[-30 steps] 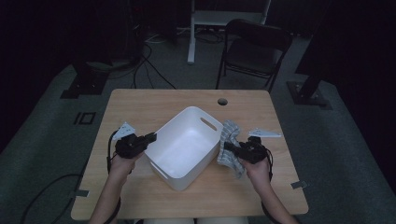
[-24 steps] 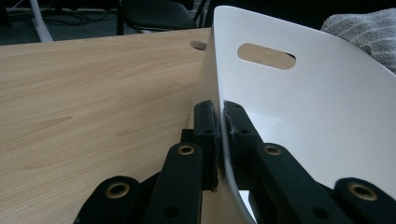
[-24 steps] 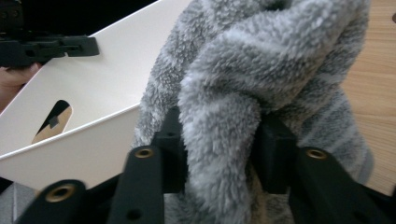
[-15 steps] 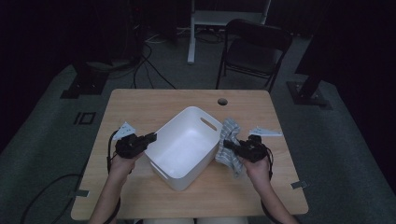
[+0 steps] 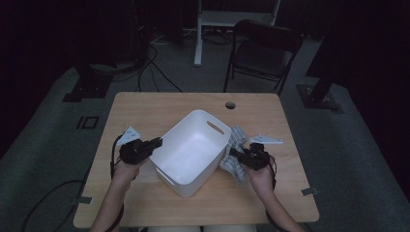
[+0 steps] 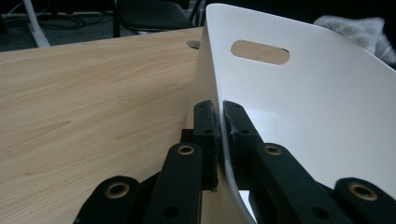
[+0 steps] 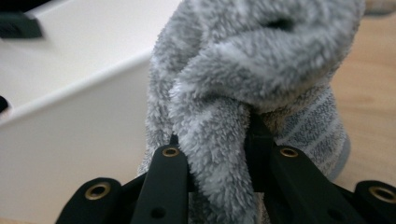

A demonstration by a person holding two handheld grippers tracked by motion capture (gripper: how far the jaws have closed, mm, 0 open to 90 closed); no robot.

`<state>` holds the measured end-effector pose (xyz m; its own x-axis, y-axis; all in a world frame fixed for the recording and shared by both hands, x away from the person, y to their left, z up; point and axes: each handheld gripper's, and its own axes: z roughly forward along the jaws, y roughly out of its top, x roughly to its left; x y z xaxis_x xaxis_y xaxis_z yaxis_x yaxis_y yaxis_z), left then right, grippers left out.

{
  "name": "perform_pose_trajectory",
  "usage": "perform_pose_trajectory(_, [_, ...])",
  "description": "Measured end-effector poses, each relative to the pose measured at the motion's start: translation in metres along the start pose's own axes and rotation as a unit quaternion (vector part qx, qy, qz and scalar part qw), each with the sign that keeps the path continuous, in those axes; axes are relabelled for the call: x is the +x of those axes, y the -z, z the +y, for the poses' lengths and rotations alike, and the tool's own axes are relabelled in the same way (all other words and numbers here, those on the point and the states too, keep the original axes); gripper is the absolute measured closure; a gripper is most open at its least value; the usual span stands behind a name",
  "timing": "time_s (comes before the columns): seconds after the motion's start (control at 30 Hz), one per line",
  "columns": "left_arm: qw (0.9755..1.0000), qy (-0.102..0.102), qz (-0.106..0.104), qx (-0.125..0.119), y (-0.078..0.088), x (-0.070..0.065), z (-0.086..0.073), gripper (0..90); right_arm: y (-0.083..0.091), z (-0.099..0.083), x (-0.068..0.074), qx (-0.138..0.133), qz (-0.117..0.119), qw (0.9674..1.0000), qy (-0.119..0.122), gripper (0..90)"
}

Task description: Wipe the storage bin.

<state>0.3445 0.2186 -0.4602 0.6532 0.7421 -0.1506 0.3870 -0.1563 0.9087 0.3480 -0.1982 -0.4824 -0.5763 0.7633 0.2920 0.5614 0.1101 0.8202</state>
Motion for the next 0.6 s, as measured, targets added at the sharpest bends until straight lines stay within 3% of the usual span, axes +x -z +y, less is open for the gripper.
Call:
perform_pose_trajectory(0.2, [1.0,0.003,0.001,-0.003,0.0,0.0,0.0,84.8,-0.013,-0.01,-0.006,0.036,-0.004,0.9993,-0.012,75.7])
perform_pose_trajectory(0.33, [1.0,-0.002,0.008,-0.002,0.0,-0.001,0.0,84.9,-0.011,-0.01,-0.008,0.037,0.0,0.9992,-0.017,75.9])
perform_pose_trajectory(0.6, [0.9999,0.004,0.008,-0.005,-0.001,-0.001,-0.001,84.8,0.02,0.01,0.01,-0.026,0.018,0.9995,-0.005,75.8])
